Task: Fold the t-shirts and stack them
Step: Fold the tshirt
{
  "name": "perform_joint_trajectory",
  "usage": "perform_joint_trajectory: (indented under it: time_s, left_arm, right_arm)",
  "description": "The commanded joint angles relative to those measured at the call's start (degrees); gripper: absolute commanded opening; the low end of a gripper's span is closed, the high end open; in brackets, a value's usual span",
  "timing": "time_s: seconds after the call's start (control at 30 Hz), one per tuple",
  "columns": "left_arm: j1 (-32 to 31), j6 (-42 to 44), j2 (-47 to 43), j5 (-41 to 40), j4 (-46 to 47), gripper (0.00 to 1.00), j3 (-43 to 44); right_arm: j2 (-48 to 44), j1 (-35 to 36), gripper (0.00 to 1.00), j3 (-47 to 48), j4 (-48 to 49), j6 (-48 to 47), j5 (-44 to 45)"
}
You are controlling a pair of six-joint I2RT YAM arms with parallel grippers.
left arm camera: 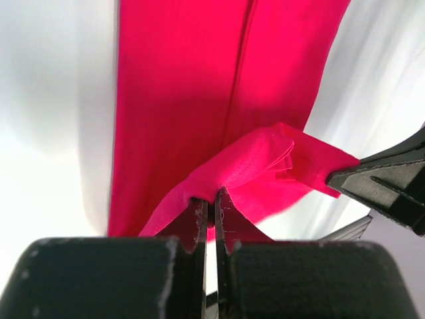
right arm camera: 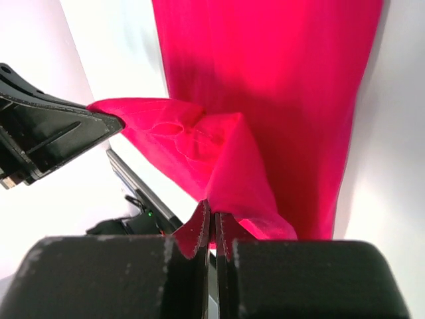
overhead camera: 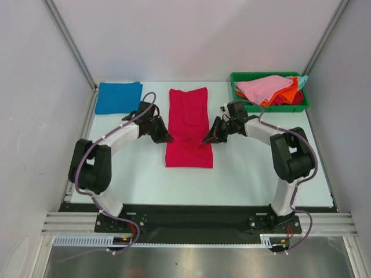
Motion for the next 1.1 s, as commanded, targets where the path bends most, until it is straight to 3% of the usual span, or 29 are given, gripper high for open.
perform_joint_trajectory:
  time_s: [0.0,0.5,1.07]
  left_arm:
    - [2.5,3.5,3.2,2.6,0.7,0.00,5.4]
    - [6.1,4.0,14.7,7.4,1.6,0.01,13.9]
    - [7.2,3.3,20.2,7.5,1.0,0.00,19.8]
  right_arm:
    - [3.7,-1.5,0.00,6.0,-3.1,-2.8,-3.6]
    - [15.4,-5.5,0.02,18.9,-5.6,-4.5,-6.8]
    - [21.1,-7.0,0.04,26.4,-7.6,-5.1,-8.1]
